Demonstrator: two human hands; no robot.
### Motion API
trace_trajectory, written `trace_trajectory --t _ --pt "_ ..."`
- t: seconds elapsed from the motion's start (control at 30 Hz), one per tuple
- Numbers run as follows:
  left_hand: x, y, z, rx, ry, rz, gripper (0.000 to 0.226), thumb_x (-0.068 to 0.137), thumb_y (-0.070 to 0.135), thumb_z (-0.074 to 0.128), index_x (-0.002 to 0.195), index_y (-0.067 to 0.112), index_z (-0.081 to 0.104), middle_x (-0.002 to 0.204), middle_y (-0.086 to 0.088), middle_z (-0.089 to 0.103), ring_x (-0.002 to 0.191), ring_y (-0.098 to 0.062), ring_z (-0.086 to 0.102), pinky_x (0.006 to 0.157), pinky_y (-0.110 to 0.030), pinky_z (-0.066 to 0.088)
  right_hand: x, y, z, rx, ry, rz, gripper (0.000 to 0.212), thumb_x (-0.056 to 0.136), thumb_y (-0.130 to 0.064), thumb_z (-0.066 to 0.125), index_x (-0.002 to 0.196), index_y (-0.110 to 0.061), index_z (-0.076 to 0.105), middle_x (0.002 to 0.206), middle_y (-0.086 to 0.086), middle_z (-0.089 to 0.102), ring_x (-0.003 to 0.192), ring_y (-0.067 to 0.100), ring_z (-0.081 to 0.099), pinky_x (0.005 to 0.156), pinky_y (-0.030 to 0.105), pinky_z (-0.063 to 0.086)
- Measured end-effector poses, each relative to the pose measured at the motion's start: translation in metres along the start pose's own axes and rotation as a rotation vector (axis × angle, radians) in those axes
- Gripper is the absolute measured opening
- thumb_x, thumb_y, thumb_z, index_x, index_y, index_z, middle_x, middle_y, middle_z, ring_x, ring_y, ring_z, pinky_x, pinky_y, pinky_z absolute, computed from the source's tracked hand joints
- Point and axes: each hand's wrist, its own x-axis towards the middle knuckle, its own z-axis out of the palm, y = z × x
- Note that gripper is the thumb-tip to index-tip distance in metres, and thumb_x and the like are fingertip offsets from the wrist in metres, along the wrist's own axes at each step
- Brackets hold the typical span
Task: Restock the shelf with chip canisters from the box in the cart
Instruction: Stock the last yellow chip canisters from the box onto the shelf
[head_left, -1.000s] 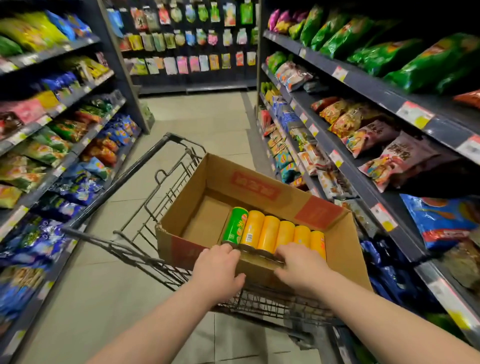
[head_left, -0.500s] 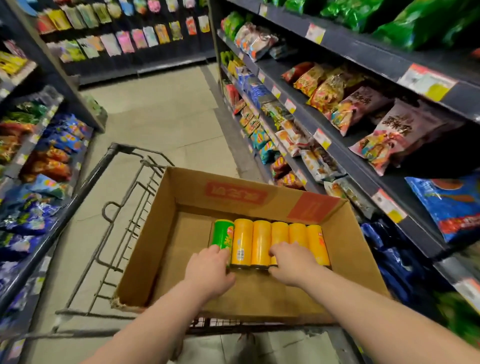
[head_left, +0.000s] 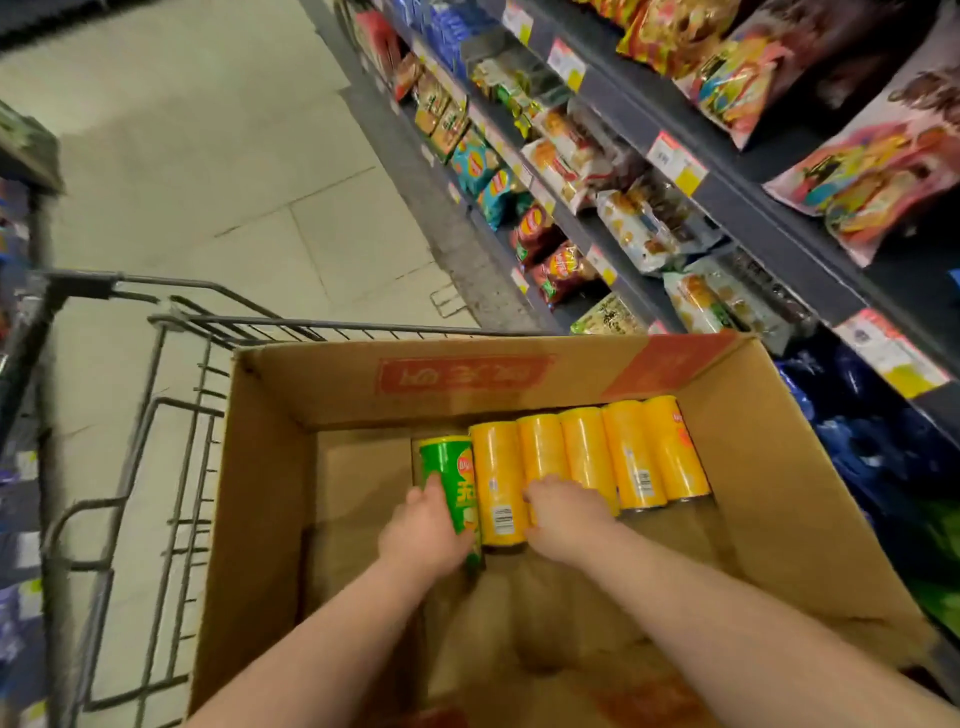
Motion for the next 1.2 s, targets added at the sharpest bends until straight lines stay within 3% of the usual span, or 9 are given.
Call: trace_trajectory --t 0.23,0.37,0.67,0.8,0.93,1.1,1.2 --pt "0.033 -0.006 0.019 -0.363 -0.028 -0.152 0.076 0.082 0.039 0.066 0.141 0.01 0.028 0.131 -0.013 0.045 0.119 -0.03 0.051 0.096 -0.038 0.043 0.042 -0.012 0.023 0.326 -0.046 0.111 0.056 0.09 -0.033 0.058 0.136 -0.012 0.034 0.134 0.012 0.046 0.122 0.031 0.049 0.097 0.038 0.043" --pt "0.048 -0.013 0.036 -0.57 -0.009 -0.239 0.087 0.06 0.044 0.08 0.13 0.009 0.042 0.12 -0.014 0.058 0.106 -0.03 0.059 0.092 -0.043 0.05 0.053 -0.018 0.035 0.496 -0.02 0.195 0.063 0.09 -0.038 0.057 0.138 -0.009 0.029 0.135 0.013 0.047 0.122 0.031 0.049 0.096 0.037 0.043" --pt "0.053 -0.019 0.041 -0.662 0.02 -0.285 0.057 0.074 0.025 0.079 0.113 0.009 0.042 0.104 -0.006 0.053 0.098 -0.025 0.057 0.081 -0.031 0.045 0.07 -0.029 0.044 0.607 0.092 0.304 0.072 0.08 -0.046 0.07 0.132 -0.013 0.035 0.129 0.008 0.05 0.12 0.027 0.052 0.092 0.034 0.044" --pt "0.045 -0.02 0.038 -0.694 0.043 -0.261 0.049 0.075 0.022 0.077 0.105 0.014 0.039 0.101 -0.003 0.053 0.088 -0.018 0.051 0.075 -0.027 0.04 0.066 -0.027 0.041 0.648 0.081 0.31 0.07 0.077 -0.045 0.071 0.129 -0.012 0.039 0.128 0.008 0.049 0.118 0.026 0.052 0.09 0.032 0.043" --pt "0.03 -0.014 0.033 -0.755 0.026 -0.184 0.054 0.075 0.02 0.078 0.112 0.017 0.038 0.103 -0.003 0.055 0.09 -0.019 0.054 0.077 -0.028 0.042 0.047 -0.018 0.035 0.84 0.093 0.36 0.068 0.072 -0.042 0.073 0.127 -0.015 0.043 0.124 0.007 0.052 0.11 0.025 0.055 0.087 0.033 0.046" --pt "0.013 0.009 0.023 -0.689 -0.01 -0.069 0.061 0.068 0.04 0.078 0.112 0.024 0.038 0.098 0.004 0.058 0.09 -0.018 0.06 0.083 -0.034 0.05 0.006 0.003 0.016 1.029 0.179 0.369 0.059 0.078 -0.027 0.072 0.128 -0.015 0.043 0.119 0.002 0.056 0.094 0.013 0.051 0.079 0.025 0.04" --pt "0.003 0.03 0.016 -0.685 -0.026 0.024 0.055 0.073 0.036 0.077 0.111 0.024 0.039 0.1 0.003 0.059 0.088 -0.016 0.06 0.076 -0.03 0.046 -0.019 0.016 0.006 1.07 0.255 0.422 0.061 0.08 -0.026 0.071 0.132 -0.011 0.042 0.122 0.004 0.053 0.104 0.018 0.053 0.082 0.024 0.039"
